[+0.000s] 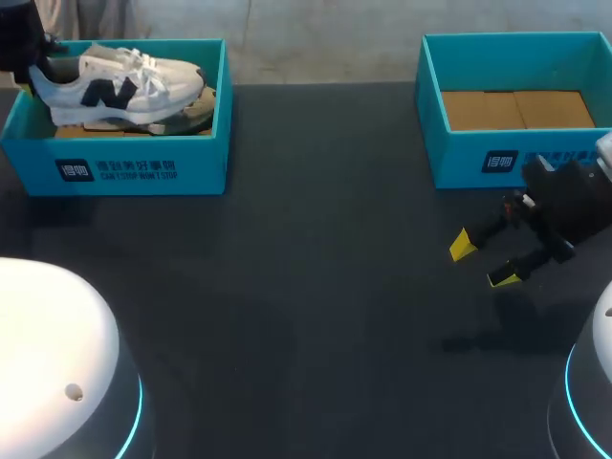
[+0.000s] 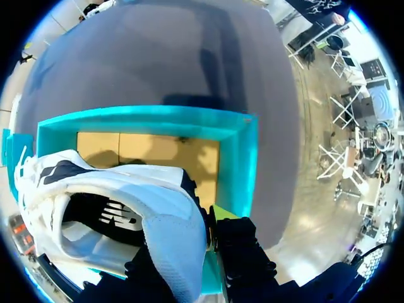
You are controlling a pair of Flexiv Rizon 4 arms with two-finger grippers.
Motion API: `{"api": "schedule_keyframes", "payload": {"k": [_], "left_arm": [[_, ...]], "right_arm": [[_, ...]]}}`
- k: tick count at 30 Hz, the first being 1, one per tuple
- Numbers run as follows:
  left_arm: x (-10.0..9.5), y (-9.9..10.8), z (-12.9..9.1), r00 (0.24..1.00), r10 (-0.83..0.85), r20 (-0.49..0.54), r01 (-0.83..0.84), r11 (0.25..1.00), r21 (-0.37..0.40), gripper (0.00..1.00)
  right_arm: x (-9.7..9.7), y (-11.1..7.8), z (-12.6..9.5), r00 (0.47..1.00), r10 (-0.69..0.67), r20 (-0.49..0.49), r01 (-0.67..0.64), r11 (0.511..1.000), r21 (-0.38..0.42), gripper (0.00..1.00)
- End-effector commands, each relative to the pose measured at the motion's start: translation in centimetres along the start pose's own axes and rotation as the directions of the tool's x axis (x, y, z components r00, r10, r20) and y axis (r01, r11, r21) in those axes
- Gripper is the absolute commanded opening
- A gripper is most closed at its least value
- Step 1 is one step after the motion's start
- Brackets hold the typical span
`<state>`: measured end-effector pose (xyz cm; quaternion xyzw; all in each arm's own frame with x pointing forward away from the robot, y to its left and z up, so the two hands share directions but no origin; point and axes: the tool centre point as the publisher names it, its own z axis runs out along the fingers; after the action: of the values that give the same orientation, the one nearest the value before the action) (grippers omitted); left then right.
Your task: Take the shoe out of the shoebox, open the shoe tongue, remove and reinsert the insole, then place the shoe into the shoebox
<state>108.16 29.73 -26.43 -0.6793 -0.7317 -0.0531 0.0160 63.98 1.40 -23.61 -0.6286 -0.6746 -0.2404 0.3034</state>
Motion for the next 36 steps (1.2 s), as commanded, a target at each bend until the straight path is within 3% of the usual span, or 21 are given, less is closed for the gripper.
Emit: {"api": "schedule_keyframes", "payload": {"k": [1,9,17,26,36], "left_arm": [[0.6,-1.2,-3.2,1.000,-0.008,0.004,0.008,1.000,-0.022,0.00],[1.6,-2.4,-7.3,0.999,-0.040,-0.013,0.039,0.998,-0.041,0.00],[2.5,-5.6,-10.5,0.995,-0.096,-0.009,0.096,0.994,-0.054,0.00],[2.6,-11.2,-13.9,0.994,-0.104,0.038,0.107,0.991,-0.086,0.00],[2.0,-18.0,-15.0,0.997,-0.067,0.043,0.070,0.994,-0.083,0.00]], "right_arm": [[0.0,-0.1,0.1,1.000,0.001,0.003,-0.001,1.000,-0.003,1.00],[0.0,-0.1,0.1,1.000,0.001,0.003,-0.001,1.000,-0.003,1.00],[0.0,-0.1,0.1,1.000,0.001,0.003,-0.001,1.000,-0.003,1.00],[0.0,-0.1,0.1,1.000,0.001,0.003,-0.001,1.000,-0.003,1.00],[0.0,-0.1,0.1,1.000,0.001,0.003,-0.001,1.000,-0.003,1.00]]}}
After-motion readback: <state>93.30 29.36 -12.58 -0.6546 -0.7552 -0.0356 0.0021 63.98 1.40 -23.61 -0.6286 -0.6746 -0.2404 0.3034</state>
